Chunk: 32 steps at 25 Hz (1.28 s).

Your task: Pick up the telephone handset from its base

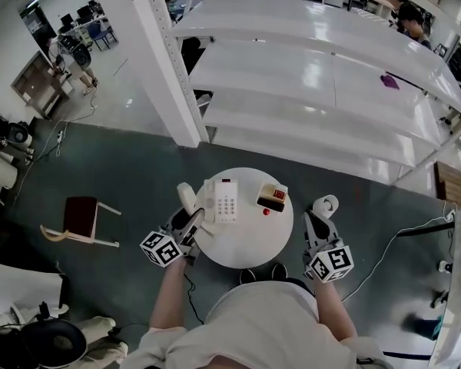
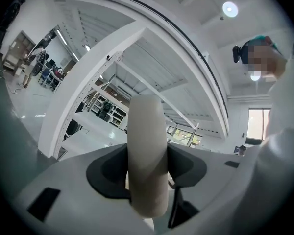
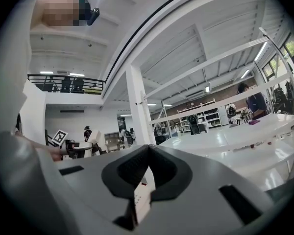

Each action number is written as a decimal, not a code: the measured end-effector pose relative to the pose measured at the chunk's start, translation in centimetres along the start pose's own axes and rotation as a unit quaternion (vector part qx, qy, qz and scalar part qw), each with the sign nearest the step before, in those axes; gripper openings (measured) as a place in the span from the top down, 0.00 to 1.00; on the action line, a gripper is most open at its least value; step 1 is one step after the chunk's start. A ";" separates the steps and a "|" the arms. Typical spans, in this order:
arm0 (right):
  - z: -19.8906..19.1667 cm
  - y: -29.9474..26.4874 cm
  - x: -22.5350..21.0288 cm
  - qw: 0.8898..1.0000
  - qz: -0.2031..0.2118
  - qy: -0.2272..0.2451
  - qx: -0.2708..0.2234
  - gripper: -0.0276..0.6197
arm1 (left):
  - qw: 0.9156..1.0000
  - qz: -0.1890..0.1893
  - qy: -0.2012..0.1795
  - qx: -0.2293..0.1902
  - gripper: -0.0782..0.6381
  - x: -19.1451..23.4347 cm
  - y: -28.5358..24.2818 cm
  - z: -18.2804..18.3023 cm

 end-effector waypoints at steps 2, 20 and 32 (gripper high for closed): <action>0.0 0.0 0.1 1.000 -0.001 -0.001 -0.001 0.95 | 1.000 -0.025 -0.002 -0.008 0.58 -0.8 0.4 0.3; 0.4 0.0 1.4 1.000 0.003 -0.001 -0.016 0.95 | 0.993 -0.114 -0.026 -0.022 0.58 -4.5 2.8 -0.4; 0.1 -0.3 1.5 1.000 -0.001 -0.002 -0.010 0.95 | 0.990 -0.140 -0.020 -0.024 0.58 -5.8 2.3 -0.8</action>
Point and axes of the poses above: the fingertips, and each gripper's own axes: y backward along the fingers, x to its left, z out of its top, the point moved 3 cm from there along y, backward along the fingers, and after that the axes turned 3 degrees about -z, right-handed, at the moved point
